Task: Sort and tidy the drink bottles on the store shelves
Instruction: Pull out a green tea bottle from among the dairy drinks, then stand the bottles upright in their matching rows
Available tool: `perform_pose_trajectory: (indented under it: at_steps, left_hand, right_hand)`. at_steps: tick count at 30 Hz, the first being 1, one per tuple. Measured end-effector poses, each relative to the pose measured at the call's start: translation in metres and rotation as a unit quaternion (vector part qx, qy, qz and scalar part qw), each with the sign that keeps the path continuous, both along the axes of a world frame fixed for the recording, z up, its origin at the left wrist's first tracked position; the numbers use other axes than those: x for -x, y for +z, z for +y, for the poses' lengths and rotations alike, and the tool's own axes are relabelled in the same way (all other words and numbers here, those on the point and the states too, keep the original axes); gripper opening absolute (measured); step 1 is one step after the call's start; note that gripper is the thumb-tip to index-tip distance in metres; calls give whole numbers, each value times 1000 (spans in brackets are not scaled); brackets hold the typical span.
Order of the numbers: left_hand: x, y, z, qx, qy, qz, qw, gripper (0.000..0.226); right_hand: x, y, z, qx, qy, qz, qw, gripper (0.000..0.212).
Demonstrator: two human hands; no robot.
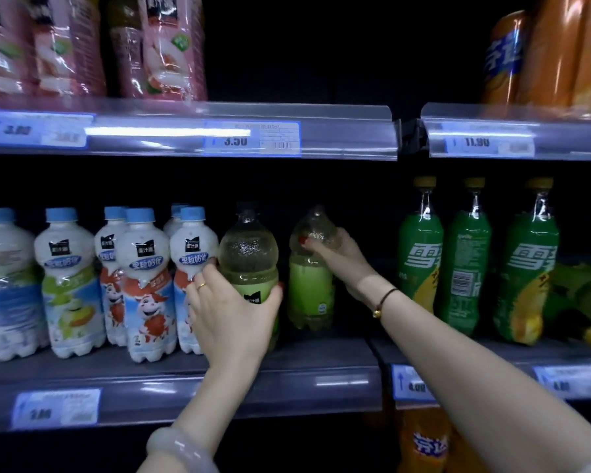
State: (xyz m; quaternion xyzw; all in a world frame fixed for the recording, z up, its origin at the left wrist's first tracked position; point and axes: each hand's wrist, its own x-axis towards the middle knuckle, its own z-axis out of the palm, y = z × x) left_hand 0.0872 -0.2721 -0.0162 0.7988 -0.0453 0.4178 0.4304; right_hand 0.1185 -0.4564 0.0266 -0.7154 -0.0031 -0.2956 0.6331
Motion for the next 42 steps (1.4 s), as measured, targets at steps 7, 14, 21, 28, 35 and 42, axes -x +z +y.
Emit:
perform_pose_trajectory:
  at_steps: [7, 14, 21, 28, 35, 42]
  left_hand:
    - [10, 8, -1, 31, -108, 24, 993, 77]
    - [8, 13, -2, 21, -158, 121, 980, 72]
    - [30, -1, 6, 87, -294, 30, 951, 77]
    - [73, 18, 41, 82, -314, -31, 945, 78]
    - [113, 20, 131, 82, -347, -6, 934, 73]
    - [117, -41, 258, 57, -357, 67, 930, 76]
  right_hand:
    - [29, -15, 11, 11, 93, 38, 995, 47]
    - [50, -22, 21, -44, 20, 4, 999, 82]
    - [92, -27, 24, -52, -15, -67, 996, 75]
    - [146, -1, 58, -47, 9, -109, 993, 68]
    - [182, 3, 136, -40, 52, -76, 995, 75]
    - [189, -68, 251, -46, 55, -1, 997, 80]
